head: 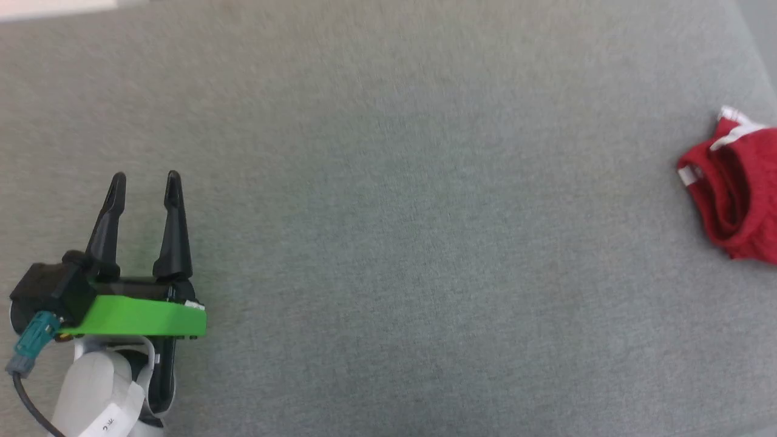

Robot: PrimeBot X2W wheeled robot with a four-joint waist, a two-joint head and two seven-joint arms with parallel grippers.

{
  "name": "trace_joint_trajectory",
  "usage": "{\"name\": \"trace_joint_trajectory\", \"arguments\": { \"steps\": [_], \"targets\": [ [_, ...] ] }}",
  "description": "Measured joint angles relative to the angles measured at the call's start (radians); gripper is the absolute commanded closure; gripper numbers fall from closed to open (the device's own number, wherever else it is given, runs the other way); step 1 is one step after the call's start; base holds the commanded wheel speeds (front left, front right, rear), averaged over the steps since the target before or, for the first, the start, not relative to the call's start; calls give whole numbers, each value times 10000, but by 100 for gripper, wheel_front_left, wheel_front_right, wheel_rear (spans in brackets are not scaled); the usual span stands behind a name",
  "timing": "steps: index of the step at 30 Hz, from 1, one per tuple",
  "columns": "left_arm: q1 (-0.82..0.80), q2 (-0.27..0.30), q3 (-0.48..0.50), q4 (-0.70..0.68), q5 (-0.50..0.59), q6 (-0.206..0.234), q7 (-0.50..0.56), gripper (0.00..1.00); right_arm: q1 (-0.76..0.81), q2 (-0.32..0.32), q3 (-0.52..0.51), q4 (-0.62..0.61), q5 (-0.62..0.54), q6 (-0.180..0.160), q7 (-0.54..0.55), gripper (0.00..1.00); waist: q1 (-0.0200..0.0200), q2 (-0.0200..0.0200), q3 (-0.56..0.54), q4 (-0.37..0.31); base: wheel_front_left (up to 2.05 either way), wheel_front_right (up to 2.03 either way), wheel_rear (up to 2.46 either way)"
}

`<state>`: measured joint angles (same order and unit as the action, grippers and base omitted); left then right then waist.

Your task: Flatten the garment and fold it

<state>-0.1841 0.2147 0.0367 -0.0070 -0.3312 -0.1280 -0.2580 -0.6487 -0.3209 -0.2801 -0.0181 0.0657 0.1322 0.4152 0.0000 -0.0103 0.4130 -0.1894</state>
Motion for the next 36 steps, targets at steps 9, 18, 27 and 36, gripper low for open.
{"name": "trace_joint_trajectory", "arguments": {
  "steps": [9, 18, 27, 36],
  "targets": [
    [204, -648, 520, 123, 491, 81, -2, 0, 565, 2596, 1530, -510, 431, -2, -3390, 0, -1, 0, -1555, 434, 0, 0, 0],
    [414, -961, 604, 734, 736, 247, -2, 0, 2680, 2698, 2360, 811, 1862, -2, -6261, 0, -1, 0, -2636, 1294, 0, 0, 0],
    [537, -1070, 510, 1379, 763, 337, -2, 0, 4105, 2709, 2412, 1739, 1791, -2, -6684, 0, -1, 0, -3338, 2060, 0, 0, 0],
    [555, -1170, 263, 1868, 763, 336, -2, 0, 5102, 2706, 2029, 1756, 1450, -2, -6713, 0, -1, 0, -3515, 2312, 0, 0, 0]
  ]
}}
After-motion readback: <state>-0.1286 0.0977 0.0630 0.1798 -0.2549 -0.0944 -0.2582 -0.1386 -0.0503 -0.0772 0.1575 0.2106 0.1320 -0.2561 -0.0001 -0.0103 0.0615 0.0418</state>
